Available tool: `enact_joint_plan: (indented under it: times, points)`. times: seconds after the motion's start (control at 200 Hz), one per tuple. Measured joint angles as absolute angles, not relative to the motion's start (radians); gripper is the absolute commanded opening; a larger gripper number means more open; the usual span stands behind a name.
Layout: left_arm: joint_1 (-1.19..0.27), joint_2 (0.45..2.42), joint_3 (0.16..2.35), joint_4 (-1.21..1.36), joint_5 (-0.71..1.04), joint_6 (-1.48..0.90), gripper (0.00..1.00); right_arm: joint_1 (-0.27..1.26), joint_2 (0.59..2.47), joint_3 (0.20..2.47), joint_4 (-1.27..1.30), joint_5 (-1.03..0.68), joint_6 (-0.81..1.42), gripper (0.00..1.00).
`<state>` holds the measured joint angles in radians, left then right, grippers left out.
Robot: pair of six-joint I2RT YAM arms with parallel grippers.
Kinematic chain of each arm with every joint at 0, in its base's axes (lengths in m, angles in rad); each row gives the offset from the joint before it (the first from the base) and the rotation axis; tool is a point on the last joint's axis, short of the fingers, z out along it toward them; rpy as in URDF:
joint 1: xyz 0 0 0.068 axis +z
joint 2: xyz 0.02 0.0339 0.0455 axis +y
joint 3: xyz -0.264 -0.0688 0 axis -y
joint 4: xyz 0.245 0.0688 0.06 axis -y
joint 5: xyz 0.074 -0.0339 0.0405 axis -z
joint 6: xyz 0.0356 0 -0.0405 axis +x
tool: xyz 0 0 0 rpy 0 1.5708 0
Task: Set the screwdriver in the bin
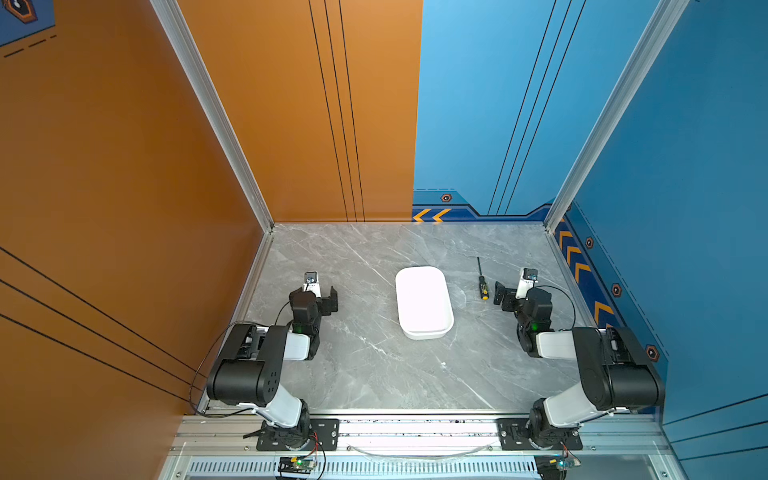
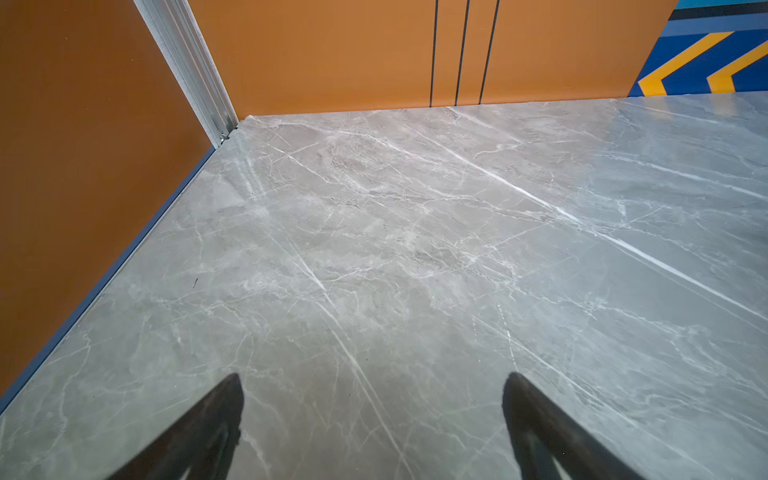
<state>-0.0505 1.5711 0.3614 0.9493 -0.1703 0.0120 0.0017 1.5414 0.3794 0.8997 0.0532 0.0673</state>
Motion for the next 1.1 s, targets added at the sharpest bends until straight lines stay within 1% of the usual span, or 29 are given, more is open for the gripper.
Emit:
enact_joint_plan:
  times: [0.421, 0.556, 0.676, 0.776, 0.861, 0.986, 1.102]
  points:
    - [-0.04, 1.571, 0.361, 0.949, -0.167, 0.012, 0.98, 0.002, 1.541, 0.379, 0.9, 0.054, 0.067, 1.0]
    - [-0.04, 1.571, 0.361, 0.948, -0.168, 0.012, 0.98, 0.011, 1.519, 0.38, 0.868, 0.08, 0.067, 1.0]
    - [-0.041, 1.542, 0.361, 0.923, -0.167, 0.012, 0.98, 0.015, 1.403, 0.418, 0.695, 0.106, 0.078, 1.0]
    - [-0.048, 1.472, 0.364, 0.86, -0.166, 0.02, 0.98, 0.018, 1.331, 0.542, 0.487, 0.109, 0.107, 1.0]
    - [-0.067, 1.377, 0.393, 0.748, -0.153, 0.033, 0.98, 0.03, 1.307, 0.655, 0.336, 0.096, 0.13, 1.0]
    - [-0.083, 1.279, 0.504, 0.57, -0.06, 0.002, 0.98, 0.048, 1.35, 0.813, 0.107, 0.034, 0.155, 1.0]
    - [-0.095, 1.259, 0.591, 0.485, 0.049, -0.079, 0.98, 0.054, 1.496, 0.979, -0.089, -0.03, 0.158, 1.0]
